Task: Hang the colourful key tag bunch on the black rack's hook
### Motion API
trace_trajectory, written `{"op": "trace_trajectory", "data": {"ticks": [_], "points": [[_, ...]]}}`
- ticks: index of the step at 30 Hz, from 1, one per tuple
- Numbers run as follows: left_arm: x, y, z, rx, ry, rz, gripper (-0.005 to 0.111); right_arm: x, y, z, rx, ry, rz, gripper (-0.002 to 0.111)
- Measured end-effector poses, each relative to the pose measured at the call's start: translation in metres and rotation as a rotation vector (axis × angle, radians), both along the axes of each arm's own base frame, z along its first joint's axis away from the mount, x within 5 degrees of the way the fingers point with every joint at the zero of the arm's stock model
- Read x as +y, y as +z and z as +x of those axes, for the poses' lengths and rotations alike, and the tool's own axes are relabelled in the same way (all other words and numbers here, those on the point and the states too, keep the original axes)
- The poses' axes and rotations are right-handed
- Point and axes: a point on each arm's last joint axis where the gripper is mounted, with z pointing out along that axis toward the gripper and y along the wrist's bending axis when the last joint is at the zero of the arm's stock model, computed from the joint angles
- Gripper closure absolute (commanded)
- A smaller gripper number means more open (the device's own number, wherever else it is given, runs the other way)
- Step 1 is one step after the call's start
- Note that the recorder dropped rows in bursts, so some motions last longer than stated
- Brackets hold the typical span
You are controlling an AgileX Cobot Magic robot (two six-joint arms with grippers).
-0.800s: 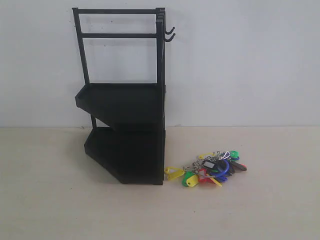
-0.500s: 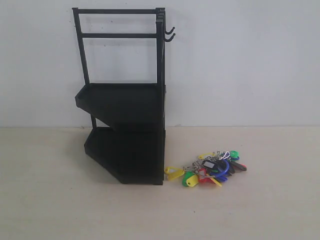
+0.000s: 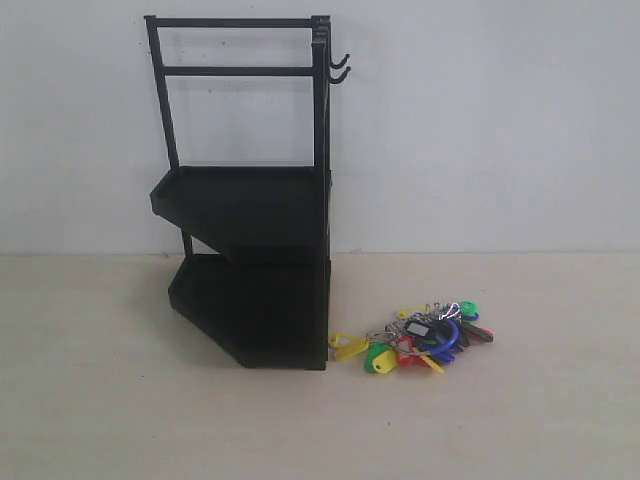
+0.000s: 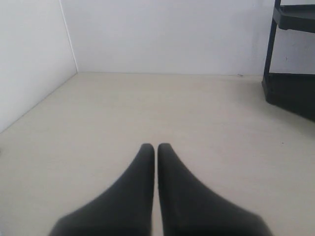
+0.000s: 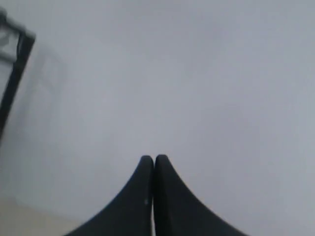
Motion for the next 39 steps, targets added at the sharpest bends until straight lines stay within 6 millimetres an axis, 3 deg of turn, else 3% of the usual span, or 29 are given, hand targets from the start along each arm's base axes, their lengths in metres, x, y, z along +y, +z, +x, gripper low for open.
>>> {"op": "trace_trajectory", "data": {"ticks": [1,4,6,7,9,10,12,15,17,22,28,33,39], "points": [[0.0,0.0,0.0,0.0,0.0,0.0,0.102,0.0,0.01,-0.005,-0.112,0.09,0.204,0.108],[0.0,0.0,0.0,0.0,0.0,0.0,0.102,0.0,0.026,-0.015,-0.313,0.238,0.412,0.108],[0.0,0.0,0.0,0.0,0.0,0.0,0.102,0.0,0.049,-0.026,-0.42,0.315,0.485,0.108],[0.0,0.0,0.0,0.0,0.0,0.0,0.102,-0.001,0.076,-0.033,-0.42,0.343,0.531,0.108],[0.0,0.0,0.0,0.0,0.0,0.0,0.102,-0.001,0.118,-0.031,-0.282,0.334,0.61,0.108],[0.0,0.0,0.0,0.0,0.0,0.0,0.102,-0.001,0.13,-0.026,-0.193,0.308,0.633,0.108],[0.0,0.0,0.0,0.0,0.0,0.0,0.102,-0.001,0.15,0.005,0.173,0.179,0.689,0.108],[0.0,0.0,0.0,0.0,0.0,0.0,0.102,-0.001,0.141,0.04,0.525,0.042,0.708,0.108],[0.0,0.0,0.0,0.0,0.0,0.0,0.102,-0.001,0.123,0.068,0.752,-0.047,0.695,0.108],[0.0,0.0,0.0,0.0,0.0,0.0,0.102,0.002,0.1,0.106,0.935,-0.089,0.618,0.108],[0.0,0.0,0.0,0.0,0.0,0.0,0.102,0.018,0.079,0.147,1.106,0.062,0.487,0.108],[0.0,0.0,0.0,0.0,0.0,0.0,0.102,0.026,0.047,0.2,1.275,0.101,0.524,0.107],[0.0,0.0,0.0,0.0,0.0,0.0,0.102,0.036,0.007,0.265,1.405,0.156,0.576,0.07]]}}
